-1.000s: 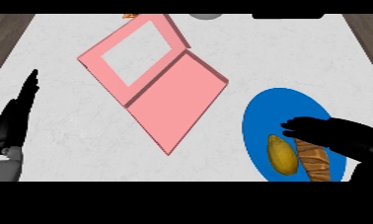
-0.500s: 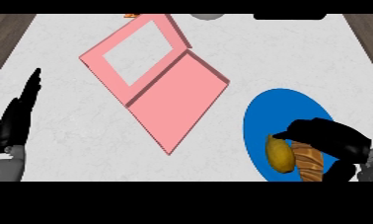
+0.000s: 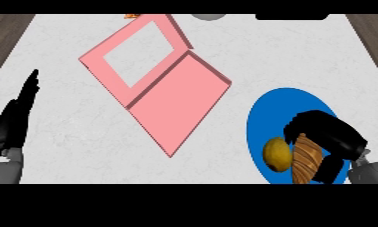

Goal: Pick the croissant from the plate and place it in the cardboard box

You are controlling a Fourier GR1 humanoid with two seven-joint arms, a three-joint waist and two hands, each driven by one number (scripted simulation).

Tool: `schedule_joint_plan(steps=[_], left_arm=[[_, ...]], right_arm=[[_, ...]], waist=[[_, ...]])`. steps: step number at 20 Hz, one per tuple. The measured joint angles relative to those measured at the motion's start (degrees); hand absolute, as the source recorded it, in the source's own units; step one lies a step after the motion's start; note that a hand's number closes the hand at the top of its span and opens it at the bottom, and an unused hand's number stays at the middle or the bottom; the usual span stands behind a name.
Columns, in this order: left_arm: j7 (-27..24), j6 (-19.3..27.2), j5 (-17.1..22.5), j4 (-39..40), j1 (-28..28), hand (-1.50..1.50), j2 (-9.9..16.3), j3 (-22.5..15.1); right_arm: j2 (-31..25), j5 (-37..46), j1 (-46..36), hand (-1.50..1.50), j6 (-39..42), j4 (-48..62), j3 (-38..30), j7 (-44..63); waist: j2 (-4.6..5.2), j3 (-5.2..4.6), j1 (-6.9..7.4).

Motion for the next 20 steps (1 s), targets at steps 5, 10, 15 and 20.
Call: schedule_joint_plan(steps=[5, 10, 15, 20], left_arm=[[0.91, 0.01, -0.12, -0.88, -0.12, 0.0, -0.12, 0.08], [-0.08, -0.26, -0.05, -1.01, 0.79, 0.0, -0.29, 0.55], [-0.02, -0.03, -0.6, -0.3, 0.31, 0.0, -0.76, 0.74], [-0.94, -0.88, -0.6, 0.91, -0.23, 0.0, -0.4, 1.47]], right_arm=[[4.97, 1.47, 0.02, 1.5, -2.19, -1.38, -4.97, 15.75], [7.38, 4.42, 0.37, 1.5, -5.06, -9.22, -8.08, 26.93], [9.06, 4.77, 0.07, 1.5, -6.38, -20.07, -10.07, 31.82], [10.4, 3.61, -3.13, 1.5, -4.87, -28.93, -9.76, 33.0]], waist=[[-0.02, 0.16, -0.39], [0.0, 0.24, -0.48], [0.01, 0.27, -0.6], [0.08, 0.27, -0.26]])
